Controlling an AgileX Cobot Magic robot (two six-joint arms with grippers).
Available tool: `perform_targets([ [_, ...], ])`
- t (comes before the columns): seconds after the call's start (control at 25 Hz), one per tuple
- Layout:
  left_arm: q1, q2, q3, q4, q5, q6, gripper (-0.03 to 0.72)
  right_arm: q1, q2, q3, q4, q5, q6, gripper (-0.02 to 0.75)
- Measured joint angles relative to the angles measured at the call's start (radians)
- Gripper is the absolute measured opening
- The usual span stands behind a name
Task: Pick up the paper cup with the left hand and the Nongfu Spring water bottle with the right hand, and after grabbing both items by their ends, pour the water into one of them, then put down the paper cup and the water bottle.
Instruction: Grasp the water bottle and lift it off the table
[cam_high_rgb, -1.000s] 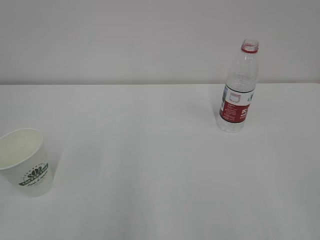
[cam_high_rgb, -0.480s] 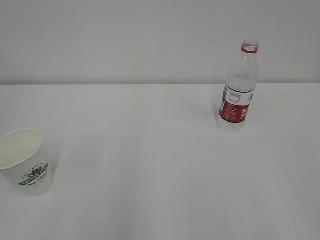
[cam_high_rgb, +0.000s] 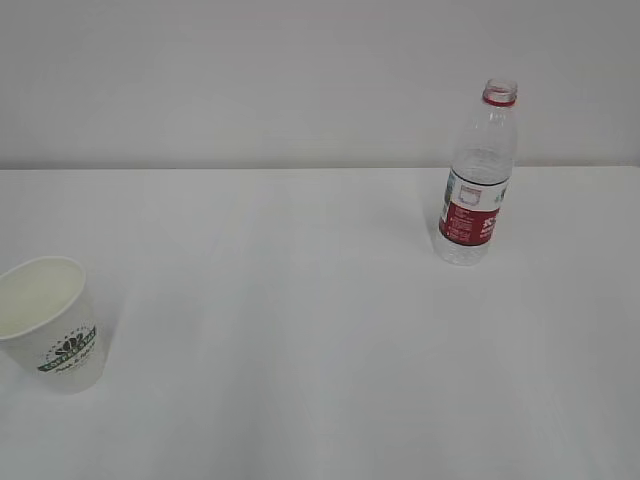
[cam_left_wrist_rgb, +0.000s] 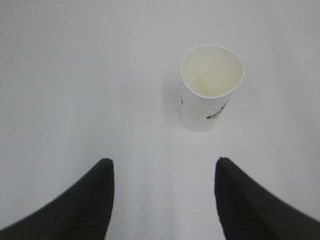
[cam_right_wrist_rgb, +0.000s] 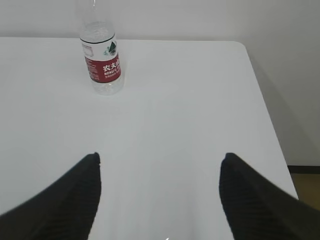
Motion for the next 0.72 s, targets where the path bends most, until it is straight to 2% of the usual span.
perform_targets([
  [0.28,0.000,0.047,-0.006,0.018,-0.142,0.000,0.456,0.000,0.082,0.000,0.015,-0.079,0.000,0.556],
  [0.72,0.000,0.244,-0.006,0.019,-0.307,0.000,0.454,0.000,0.163,-0.002,0.037,-0.172,0.000,0.556],
])
